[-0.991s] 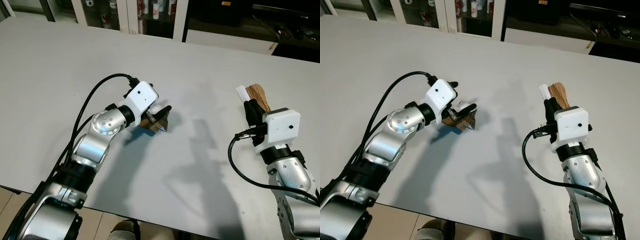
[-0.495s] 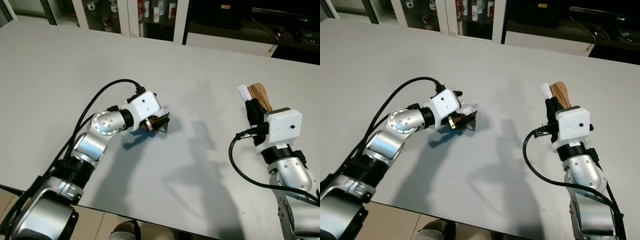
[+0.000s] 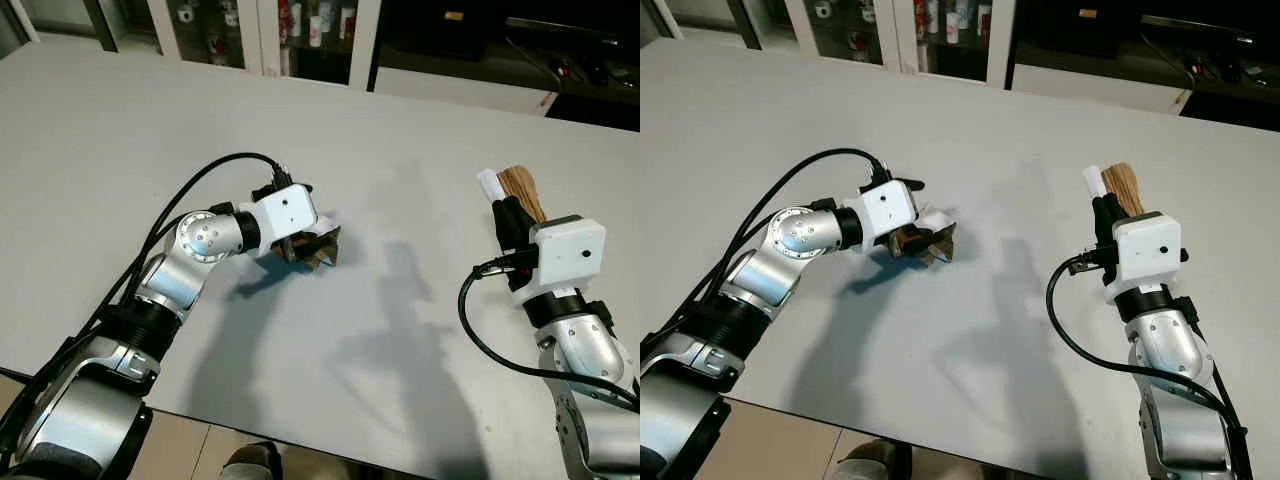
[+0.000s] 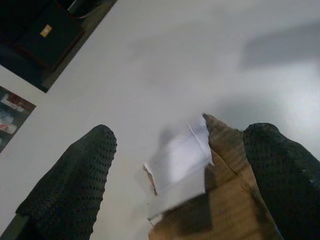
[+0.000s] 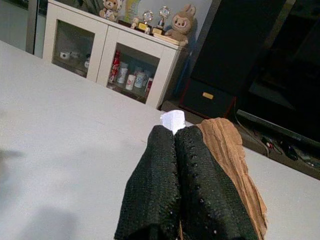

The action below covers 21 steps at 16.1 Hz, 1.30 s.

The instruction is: Picking trash to rubbish bin

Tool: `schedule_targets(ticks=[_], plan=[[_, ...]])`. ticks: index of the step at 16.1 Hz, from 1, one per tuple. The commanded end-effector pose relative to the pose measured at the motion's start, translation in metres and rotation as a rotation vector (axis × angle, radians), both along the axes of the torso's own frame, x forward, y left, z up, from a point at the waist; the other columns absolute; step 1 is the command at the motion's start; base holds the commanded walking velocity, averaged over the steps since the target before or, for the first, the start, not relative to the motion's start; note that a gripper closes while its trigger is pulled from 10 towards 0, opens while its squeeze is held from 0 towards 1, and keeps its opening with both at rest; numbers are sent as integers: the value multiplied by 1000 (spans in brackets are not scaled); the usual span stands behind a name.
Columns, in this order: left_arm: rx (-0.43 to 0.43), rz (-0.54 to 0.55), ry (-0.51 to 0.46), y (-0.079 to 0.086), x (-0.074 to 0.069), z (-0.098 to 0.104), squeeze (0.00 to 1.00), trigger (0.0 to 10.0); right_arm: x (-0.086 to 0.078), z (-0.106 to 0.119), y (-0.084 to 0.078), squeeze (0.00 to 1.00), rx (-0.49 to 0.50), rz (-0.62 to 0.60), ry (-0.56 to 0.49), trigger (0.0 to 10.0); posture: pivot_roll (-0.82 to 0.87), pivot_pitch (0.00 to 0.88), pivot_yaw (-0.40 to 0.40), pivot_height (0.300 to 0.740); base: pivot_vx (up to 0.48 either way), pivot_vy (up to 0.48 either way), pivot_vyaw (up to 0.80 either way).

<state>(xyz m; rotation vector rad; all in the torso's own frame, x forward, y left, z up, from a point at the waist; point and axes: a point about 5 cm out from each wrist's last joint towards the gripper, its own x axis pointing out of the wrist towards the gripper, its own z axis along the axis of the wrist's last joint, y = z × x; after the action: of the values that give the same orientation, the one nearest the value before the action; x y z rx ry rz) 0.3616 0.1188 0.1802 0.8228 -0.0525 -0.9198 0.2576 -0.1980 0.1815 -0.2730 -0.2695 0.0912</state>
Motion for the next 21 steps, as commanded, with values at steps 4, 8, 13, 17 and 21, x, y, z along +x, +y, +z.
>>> schedule_targets(ticks=[4, 8, 13, 17, 21], plan=[[47, 1, 7, -1, 3, -14, 0, 10000, 0, -1, -4, 0, -13, -22, -1, 10000, 211, 129, -18, 740, 0, 0, 0], [79, 26, 67, 4, 1, -39, 0, 10000, -1, -1, -3, 0, -9, -26, 1, 10000, 199, 131, -17, 740, 0, 0, 0], [123, 24, 146, 13, -7, -64, 0, 0, -3, -2, -5, 0, -10, -33, 4, 10000, 192, 133, -19, 740, 0, 0, 0], [135, -9, 166, 13, -9, -69, 0, 0, -3, -1, -6, 0, -13, -33, 4, 10000, 191, 133, -21, 740, 0, 0, 0], [126, -11, 179, 14, -9, -71, 0, 0, -2, -1, -7, 0, -15, -37, 1, 10000, 188, 119, -19, 740, 0, 0, 0]])
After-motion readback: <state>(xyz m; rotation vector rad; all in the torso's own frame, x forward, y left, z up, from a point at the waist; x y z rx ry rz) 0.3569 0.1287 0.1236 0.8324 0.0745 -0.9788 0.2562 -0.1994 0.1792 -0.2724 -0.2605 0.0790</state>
